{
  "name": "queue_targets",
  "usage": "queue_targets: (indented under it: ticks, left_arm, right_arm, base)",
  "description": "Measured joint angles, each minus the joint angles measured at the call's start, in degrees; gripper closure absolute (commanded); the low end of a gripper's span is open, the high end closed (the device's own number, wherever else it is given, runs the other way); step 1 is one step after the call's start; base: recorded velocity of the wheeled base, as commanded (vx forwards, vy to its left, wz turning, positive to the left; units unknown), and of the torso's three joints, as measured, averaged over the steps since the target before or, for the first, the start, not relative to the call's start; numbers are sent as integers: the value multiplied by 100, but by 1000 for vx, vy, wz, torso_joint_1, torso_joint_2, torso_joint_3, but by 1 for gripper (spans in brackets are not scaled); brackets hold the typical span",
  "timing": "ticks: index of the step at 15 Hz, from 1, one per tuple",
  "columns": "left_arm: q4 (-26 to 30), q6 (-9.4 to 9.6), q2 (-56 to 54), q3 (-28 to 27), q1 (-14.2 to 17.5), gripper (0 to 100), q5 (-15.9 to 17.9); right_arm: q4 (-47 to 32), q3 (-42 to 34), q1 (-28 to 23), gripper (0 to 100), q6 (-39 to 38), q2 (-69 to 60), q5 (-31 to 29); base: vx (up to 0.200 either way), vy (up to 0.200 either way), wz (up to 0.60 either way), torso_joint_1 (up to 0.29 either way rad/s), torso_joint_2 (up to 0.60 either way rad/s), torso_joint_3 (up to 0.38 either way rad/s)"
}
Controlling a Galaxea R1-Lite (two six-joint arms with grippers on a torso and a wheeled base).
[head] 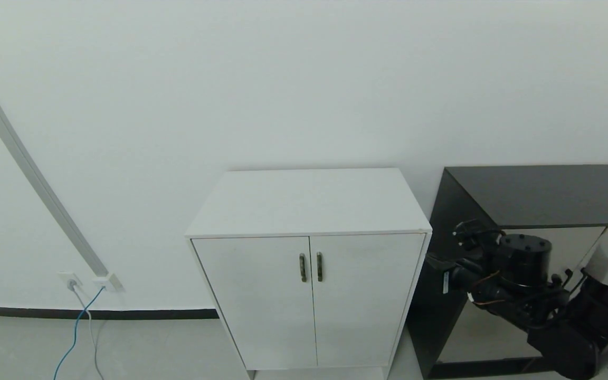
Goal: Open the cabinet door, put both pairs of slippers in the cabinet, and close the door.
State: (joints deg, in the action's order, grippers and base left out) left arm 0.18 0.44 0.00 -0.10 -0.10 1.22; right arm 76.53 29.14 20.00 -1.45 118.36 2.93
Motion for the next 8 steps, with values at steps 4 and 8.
queue_targets:
  ticks: [4,8]
  left_arm:
    - [0,0,0,0,0,100,1]
    - [0,0,0,0,0,100,0]
  right_arm:
    - [88,-1015,-374,100,44,-722,-74]
    - [73,-1713,-987,100,66,-1491,-156]
  base:
    - [0,0,0,0,0,0]
    - [0,0,0,0,0,0]
